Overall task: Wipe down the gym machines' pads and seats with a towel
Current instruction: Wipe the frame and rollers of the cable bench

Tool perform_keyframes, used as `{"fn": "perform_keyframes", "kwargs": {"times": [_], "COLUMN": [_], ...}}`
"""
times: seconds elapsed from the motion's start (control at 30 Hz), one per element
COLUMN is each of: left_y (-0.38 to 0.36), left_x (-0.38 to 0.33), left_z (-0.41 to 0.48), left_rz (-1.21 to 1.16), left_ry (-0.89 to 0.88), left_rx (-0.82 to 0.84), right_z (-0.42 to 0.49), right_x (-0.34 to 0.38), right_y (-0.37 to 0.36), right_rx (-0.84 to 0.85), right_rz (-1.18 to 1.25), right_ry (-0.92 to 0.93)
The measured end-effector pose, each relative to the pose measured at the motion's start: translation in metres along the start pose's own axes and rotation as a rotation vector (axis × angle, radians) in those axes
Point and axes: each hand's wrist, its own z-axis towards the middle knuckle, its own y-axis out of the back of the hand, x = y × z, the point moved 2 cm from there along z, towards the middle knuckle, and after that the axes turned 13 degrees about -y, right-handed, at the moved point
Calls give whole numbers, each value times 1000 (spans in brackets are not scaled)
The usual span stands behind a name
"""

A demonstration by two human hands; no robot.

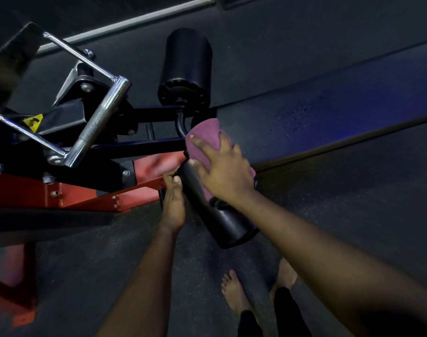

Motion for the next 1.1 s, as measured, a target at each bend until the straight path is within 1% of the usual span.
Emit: {"fn": "perform_keyframes", "kwargs": {"times": [0.07,0.13,0.2,0.23,0.3,0.37,0.43,0.47,0.53,0.63,0.77,0.83,0.9,0.97,1.03,1.1], "left_y": [0,-2,-5,-7,-15,-27,-33,-33,-28,-27,-26,-26,-26,-28,-30,-30], "left_x": [-7,-14,-25,-33,-51,-62,-61,-59,-54,-54,-53,-56,-57,-54,-49,-49], "left_z": [-1,-2,-1,0,5,10,10,10,8,8,6,5,5,4,4,4], "left_rz": [34,81,175,236,325,418,483,465,413,405,369,342,301,246,192,183], "left_ry": [-7,0,-52,-97,-151,-114,-67,-61,-54,-52,-50,-46,-5,32,33,42], "left_rx": [-1,-25,-98,-146,-225,-176,-103,-93,-87,-94,-99,-92,-72,-47,-22,-20], "right_z": [23,42,51,50,36,11,-18,-28,-30,-1,47,48,23,-21,-64,-78], "right_x": [-10,-23,-35,-38,-40,-38,-33,-30,-25,-21,-34,-42,-47,-47,-46,-47], "right_y": [-3,-10,-14,-14,-14,-10,-4,-2,-2,-4,-9,-10,-8,-3,2,1], "right_rx": [88,223,318,332,300,211,105,60,31,84,330,359,315,217,110,53], "right_rz": [116,245,350,369,328,231,113,69,37,83,279,325,297,184,55,20], "right_ry": [-102,-214,-304,-338,-366,-323,-220,-172,-132,-184,-270,-316,-358,-363,-300,-260]}}
